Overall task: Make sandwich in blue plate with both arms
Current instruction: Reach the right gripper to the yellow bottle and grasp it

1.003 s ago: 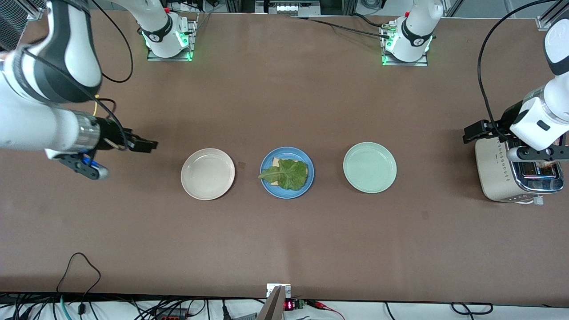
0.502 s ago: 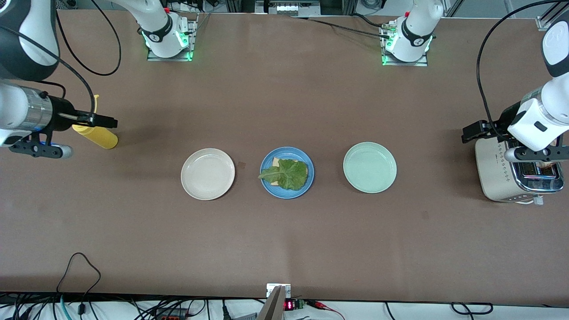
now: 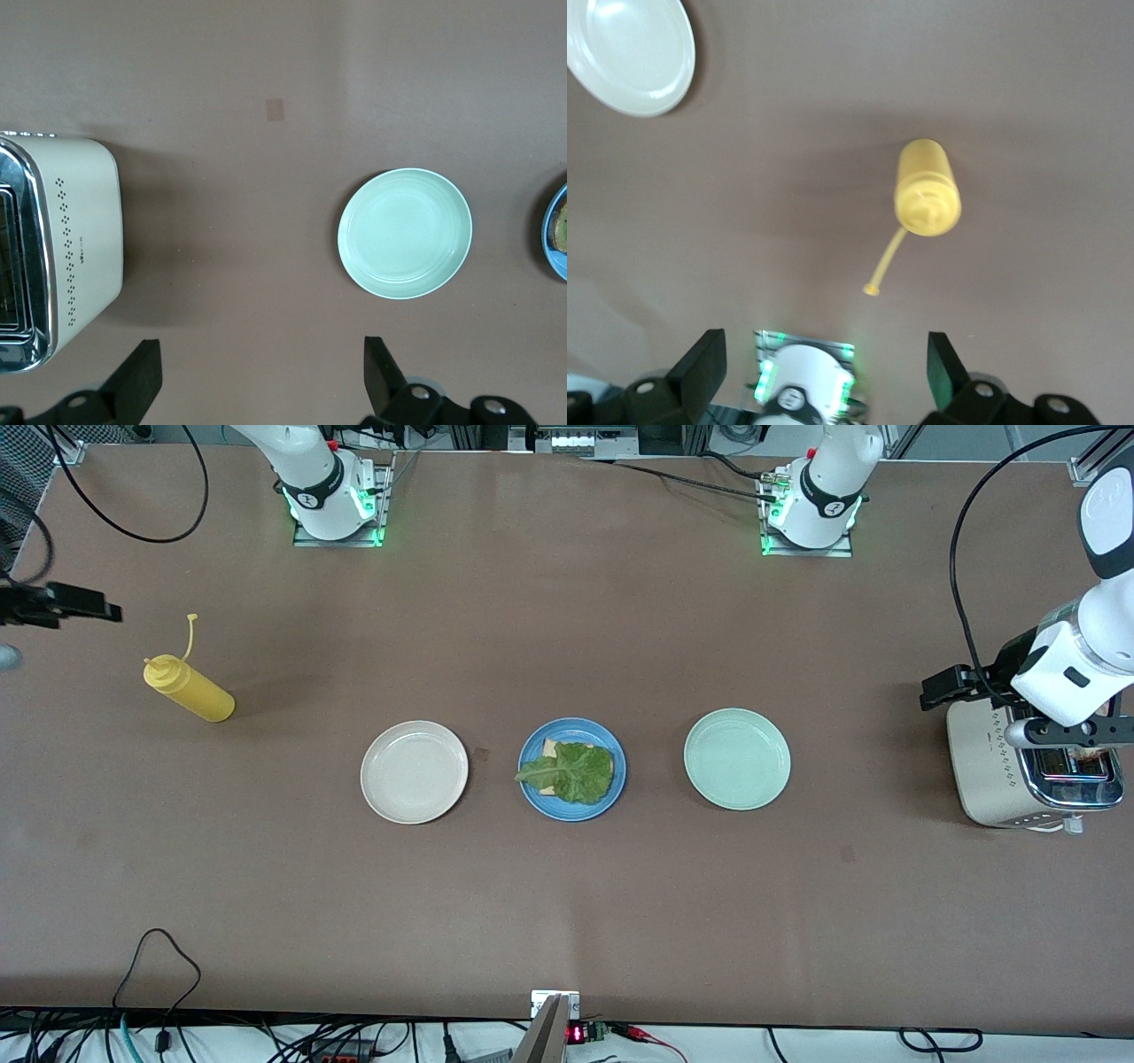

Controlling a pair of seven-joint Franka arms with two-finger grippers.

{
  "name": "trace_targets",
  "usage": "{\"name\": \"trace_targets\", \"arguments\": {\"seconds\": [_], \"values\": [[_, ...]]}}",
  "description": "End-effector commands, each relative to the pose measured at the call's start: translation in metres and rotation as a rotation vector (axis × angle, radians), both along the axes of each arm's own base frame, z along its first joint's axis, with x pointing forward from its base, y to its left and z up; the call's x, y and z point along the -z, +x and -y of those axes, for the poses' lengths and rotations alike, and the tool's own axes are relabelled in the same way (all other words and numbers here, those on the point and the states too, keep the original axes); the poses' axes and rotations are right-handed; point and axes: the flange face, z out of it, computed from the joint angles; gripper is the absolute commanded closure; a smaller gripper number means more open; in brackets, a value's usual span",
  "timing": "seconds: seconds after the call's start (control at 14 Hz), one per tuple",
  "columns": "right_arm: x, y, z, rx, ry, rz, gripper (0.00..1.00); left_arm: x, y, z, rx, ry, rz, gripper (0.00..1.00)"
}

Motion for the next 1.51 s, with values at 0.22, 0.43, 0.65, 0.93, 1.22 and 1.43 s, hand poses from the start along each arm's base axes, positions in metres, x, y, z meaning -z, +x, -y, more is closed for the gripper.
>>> {"name": "trace_targets", "arguments": {"seconds": [0.22, 0.43, 0.65, 0.93, 1.22, 1.43], "values": [[0.009, -0.024, 0.064, -0.28, 0.092, 0.099, 0.0, -0.02, -0.009, -0.001, 0.009, 0.034, 0.032, 0.0], [0.03, -0.029, 0.095, -0.405, 0.121, 0.159, 0.0, -0.027, -0.013, -0.002, 0.021, 0.039, 0.035, 0.0], [0.063, -0.031, 0.124, -0.573, 0.14, 0.238, 0.0, -0.028, -0.014, -0.002, 0.023, 0.039, 0.028, 0.0], [0.112, -0.037, 0.155, -0.65, 0.216, 0.316, 0.0, -0.025, -0.017, -0.002, 0.022, 0.04, 0.008, 0.0], [0.182, -0.048, 0.193, -0.708, 0.344, 0.413, 0.0, -0.025, -0.016, -0.003, 0.019, 0.04, 0.008, 0.0], [0.227, -0.054, 0.205, -0.813, 0.451, 0.489, 0.0, -0.025, -0.016, -0.002, 0.02, 0.04, 0.009, 0.0]]}}
